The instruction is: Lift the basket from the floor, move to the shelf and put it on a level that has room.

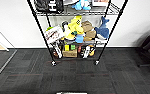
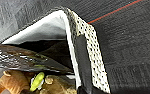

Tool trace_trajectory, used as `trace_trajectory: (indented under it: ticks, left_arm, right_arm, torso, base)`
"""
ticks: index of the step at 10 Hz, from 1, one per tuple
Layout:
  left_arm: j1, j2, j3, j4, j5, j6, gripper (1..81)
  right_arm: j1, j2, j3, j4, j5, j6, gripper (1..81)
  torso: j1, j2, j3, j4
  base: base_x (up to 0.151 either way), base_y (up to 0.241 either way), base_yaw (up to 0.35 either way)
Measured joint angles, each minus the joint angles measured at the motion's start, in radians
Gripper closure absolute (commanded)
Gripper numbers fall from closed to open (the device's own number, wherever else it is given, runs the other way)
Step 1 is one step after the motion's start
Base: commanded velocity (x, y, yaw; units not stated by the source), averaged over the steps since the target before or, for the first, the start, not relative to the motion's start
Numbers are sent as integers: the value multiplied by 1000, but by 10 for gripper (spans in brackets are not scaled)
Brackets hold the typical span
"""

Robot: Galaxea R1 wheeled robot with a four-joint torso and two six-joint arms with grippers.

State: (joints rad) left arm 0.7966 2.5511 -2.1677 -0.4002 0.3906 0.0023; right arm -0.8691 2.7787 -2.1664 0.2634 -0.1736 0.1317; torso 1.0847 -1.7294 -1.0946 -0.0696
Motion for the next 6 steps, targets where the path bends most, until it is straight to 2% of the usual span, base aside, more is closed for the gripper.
trace_trajectory:
  ticks: [6]
  left_arm:
    - [26, 8, 27, -1, 12, 0, 811]
  right_arm:
    - [-22, -103, 97, 7, 10, 1, 811]
  torso:
    - [-128, 195, 198, 0]
  base:
    - [0, 0, 0]
